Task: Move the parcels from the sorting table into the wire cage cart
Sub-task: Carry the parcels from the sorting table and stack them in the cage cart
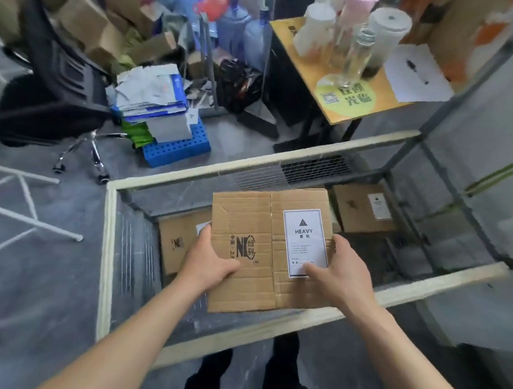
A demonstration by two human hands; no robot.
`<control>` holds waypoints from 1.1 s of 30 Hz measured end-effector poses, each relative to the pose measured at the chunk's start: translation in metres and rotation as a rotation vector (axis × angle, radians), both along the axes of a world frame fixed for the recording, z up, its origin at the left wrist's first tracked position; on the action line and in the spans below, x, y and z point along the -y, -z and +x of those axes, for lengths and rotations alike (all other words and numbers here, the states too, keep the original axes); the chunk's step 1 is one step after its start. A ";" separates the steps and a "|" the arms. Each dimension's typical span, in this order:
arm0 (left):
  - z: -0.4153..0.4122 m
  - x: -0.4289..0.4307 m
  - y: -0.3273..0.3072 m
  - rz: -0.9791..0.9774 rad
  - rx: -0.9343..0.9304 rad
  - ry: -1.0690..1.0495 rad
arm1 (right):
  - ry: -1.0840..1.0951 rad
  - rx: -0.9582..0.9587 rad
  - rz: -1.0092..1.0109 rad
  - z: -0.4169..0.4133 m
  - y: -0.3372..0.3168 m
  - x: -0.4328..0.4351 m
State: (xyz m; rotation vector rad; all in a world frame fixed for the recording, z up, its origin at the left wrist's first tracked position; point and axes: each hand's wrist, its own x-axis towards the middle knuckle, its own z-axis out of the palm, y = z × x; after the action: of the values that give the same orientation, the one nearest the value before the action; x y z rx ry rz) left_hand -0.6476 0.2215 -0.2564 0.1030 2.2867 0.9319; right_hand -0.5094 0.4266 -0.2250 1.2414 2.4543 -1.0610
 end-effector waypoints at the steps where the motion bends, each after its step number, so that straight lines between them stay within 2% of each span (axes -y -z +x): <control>1: -0.004 0.006 0.011 -0.017 0.011 -0.036 | -0.044 0.010 -0.002 -0.012 0.010 0.000; 8: -0.014 0.058 0.104 -0.116 0.119 -0.217 | -0.265 0.117 -0.021 -0.069 0.094 0.027; 19: -0.012 0.134 0.235 -0.242 0.274 -0.280 | -0.355 0.305 -0.130 -0.087 0.238 0.104; 33: -0.046 0.163 0.316 -0.238 0.277 -0.260 | -0.412 0.359 -0.082 -0.118 0.327 0.139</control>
State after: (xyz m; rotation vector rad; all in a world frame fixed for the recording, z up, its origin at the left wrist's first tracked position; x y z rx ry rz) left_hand -0.6937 0.0583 -0.5719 -0.4103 2.1607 0.7382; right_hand -0.6278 0.2876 -0.5517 0.7703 2.2254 -0.7436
